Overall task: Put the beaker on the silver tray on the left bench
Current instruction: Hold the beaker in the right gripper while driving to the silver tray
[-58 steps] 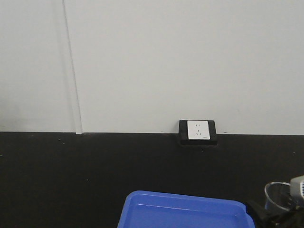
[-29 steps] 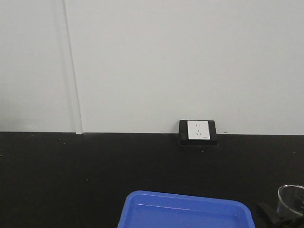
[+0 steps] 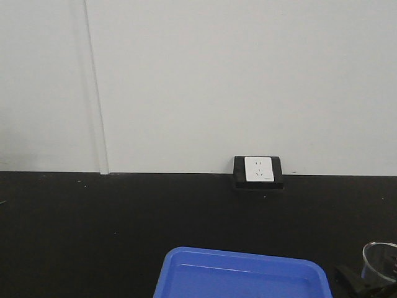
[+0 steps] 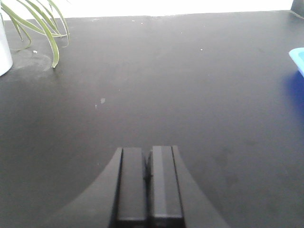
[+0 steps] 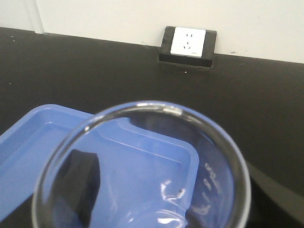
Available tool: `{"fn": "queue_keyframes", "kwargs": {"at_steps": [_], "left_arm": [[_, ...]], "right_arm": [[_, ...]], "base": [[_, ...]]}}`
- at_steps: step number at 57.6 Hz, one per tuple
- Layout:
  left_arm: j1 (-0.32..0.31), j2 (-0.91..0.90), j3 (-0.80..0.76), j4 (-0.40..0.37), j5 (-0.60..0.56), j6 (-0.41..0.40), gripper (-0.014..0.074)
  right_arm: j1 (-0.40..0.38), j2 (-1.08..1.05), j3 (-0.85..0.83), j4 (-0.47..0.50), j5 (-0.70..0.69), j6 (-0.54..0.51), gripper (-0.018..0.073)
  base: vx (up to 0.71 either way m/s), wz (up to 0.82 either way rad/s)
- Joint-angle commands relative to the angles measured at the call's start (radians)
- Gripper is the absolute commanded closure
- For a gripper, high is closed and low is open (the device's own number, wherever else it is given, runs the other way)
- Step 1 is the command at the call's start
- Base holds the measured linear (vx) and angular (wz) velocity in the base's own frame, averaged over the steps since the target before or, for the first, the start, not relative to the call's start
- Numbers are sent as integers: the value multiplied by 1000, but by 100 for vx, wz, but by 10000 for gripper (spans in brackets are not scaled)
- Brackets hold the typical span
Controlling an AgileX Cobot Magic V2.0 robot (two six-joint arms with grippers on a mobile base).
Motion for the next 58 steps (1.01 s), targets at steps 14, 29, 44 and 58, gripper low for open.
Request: {"fn": "queue_keyframes", "kwargs": {"at_steps": [14, 29, 44, 58], "left_arm": [[-6, -16, 28, -2, -78, -1, 595], [-6, -16, 28, -2, -78, -1, 595], [-6, -16, 28, -2, -78, -1, 595], [-6, -16, 28, -2, -78, -1, 595]], "right_arm": [[-3, -6, -30, -7, -57, -6, 566], [-3, -6, -30, -7, -57, -6, 566], [-3, -6, -30, -7, -57, -6, 566], [-3, -6, -30, -7, -57, -6, 566]], "base": [[-11, -3], [-22, 5], [-25, 3], [-30, -1]]}}
